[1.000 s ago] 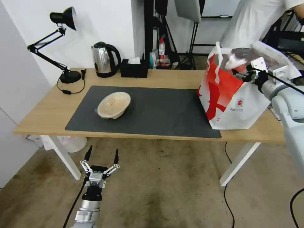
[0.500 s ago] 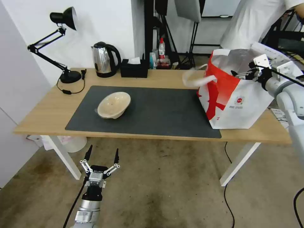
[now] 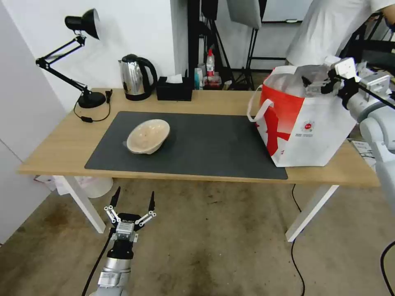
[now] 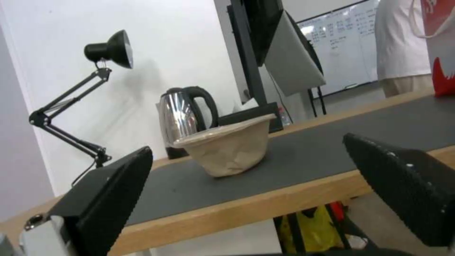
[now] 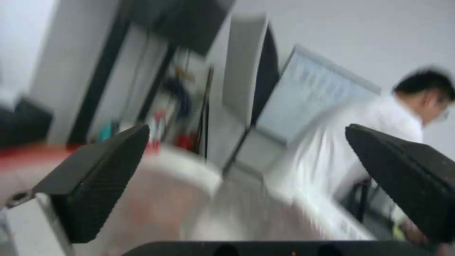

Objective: Pick up the trash from the table and place it into the takeout bag.

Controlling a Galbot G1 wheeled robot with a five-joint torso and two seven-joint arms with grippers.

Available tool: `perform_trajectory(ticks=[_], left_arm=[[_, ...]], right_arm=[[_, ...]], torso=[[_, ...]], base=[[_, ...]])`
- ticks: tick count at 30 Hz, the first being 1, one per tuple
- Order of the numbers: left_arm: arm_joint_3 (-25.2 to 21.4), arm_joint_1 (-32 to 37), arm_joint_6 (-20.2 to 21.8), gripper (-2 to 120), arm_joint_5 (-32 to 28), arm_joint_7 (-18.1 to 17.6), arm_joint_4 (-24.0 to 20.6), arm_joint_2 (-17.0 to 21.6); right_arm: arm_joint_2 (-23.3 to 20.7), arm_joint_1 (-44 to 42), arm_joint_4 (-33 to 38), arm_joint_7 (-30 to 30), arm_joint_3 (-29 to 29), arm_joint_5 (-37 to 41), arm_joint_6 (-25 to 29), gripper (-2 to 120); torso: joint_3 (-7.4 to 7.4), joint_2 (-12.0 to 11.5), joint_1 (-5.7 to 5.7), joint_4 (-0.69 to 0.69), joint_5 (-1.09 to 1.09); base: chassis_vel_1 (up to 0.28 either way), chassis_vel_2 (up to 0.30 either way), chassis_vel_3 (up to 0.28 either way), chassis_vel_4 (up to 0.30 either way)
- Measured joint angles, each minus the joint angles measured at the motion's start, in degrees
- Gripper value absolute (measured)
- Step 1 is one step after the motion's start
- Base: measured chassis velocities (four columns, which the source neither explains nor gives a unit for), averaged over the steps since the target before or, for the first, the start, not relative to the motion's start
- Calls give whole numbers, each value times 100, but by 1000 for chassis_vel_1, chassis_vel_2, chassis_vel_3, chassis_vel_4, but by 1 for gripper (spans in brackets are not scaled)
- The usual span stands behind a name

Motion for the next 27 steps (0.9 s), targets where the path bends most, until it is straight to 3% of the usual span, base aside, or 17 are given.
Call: perform_trajectory(ticks=[11,16,18,19,22,27], left_arm=[[6,7,9,100,1,0,-47,3],[39,8,11,100,1,0,-63,3],[47,7,11,100,0,-1,-71,3],[47,7,11,100,0,-1,-71,3],[79,21,13,100,-5,-3,-80,29],[118,33,14,100,-66,-3,-83,64]], right_arm=[[241,-883,1405,510,350,143,672,100],[743,-1770,2028,688,500,-292,1081,100],[1142,-2379,2252,791,512,-590,1404,100],[1142,-2379,2252,791,512,-590,1404,100],[1780,-3107,2415,904,420,-1036,1943,100],[2260,-3527,2405,992,242,-1354,2382,100]], torso=[[0,0,0,0,0],[0,0,0,0,1],[0,0,0,-2,3],[0,0,0,-2,3],[-1,0,-1,-1,1],[0,0,0,0,1]], base=[[0,0,0,0],[0,0,0,0],[0,0,0,0],[0,0,0,0],[0,0,0,0],[0,0,0,0]])
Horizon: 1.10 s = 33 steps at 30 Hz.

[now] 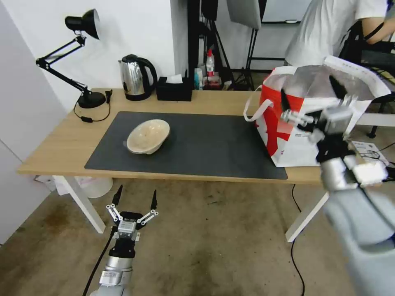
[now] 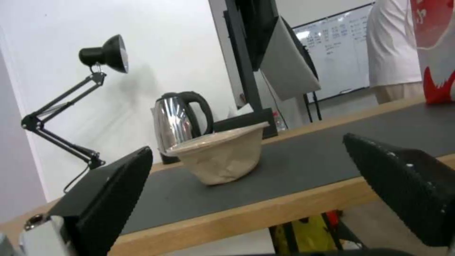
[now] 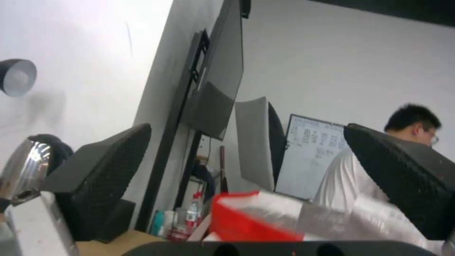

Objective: Pick up the trash from the table and place it into the takeout bag.

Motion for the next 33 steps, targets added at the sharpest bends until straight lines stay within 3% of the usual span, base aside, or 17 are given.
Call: perform_trajectory(ticks=[7,14,22,33], left_arm=[[44,-68,2,100,-133,0,71,29],[87,-189,23,100,-160,-1,167,29],[117,-260,133,100,-163,-1,194,9],[119,-317,160,100,-176,0,174,44]], right_arm=[[619,-503,-186,109,-443,-507,505,100],[968,-756,-501,141,-648,-927,851,100],[1195,-944,-798,127,-743,-1094,1152,100],[1346,-1472,-1287,137,-739,-1427,1955,100]], torso=[[0,0,1,1,0],[0,0,1,0,0],[0,0,1,0,0],[0,0,1,0,0]], base=[[0,0,0,0],[0,0,0,0],[0,0,0,0],[0,0,0,0]])
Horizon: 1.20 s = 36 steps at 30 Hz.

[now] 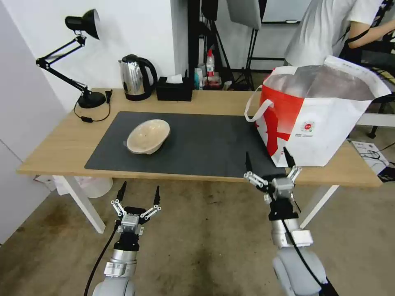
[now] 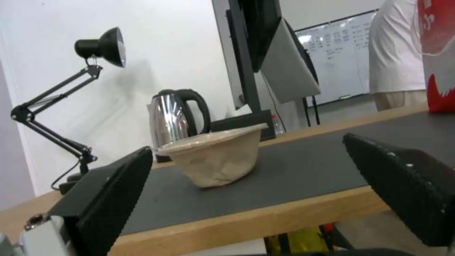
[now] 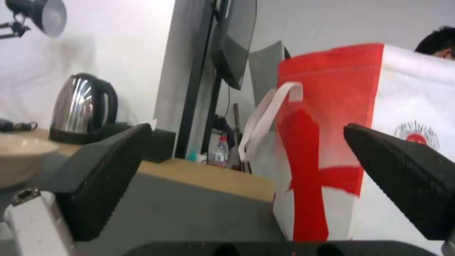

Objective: Pick up the trash from the table and place it into the takeout bag.

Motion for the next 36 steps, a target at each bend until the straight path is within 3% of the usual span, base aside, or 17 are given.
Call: perform_trajectory(ticks=[18,36], left_arm=[[-7,-35,76,100,-109,4,-103,103],[-10,-51,167,100,-166,6,-360,87]], right_arm=[[192,-288,-486,54,89,-230,495,100],[164,-283,-509,43,143,-237,525,100]], torso=[[0,0,0,0,0],[1,0,0,0,0]], base=[[0,0,0,0],[0,0,0,0]])
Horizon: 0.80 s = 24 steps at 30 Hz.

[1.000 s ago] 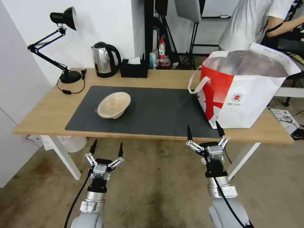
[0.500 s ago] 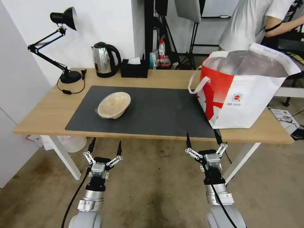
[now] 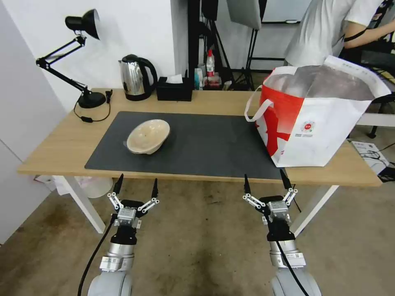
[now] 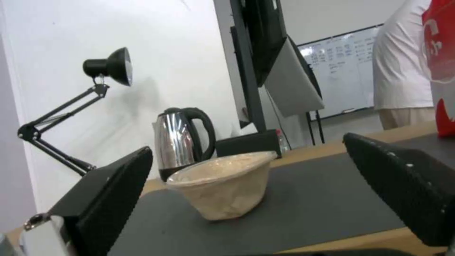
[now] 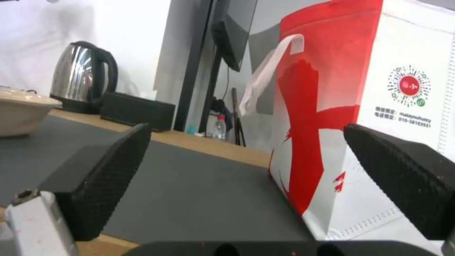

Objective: Pick up the trash from the table and place it into the takeout bag.

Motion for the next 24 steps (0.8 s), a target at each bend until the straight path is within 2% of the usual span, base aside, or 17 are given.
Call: perform_trajectory(ticks=[24], left_arm=[[-22,34,74,100,-109,2,-186,7]], right_arm=[[-2,-22,61,19,-25,-61,-30,100]], torso=[[0,0,0,0,0]], base=[[0,0,0,0]])
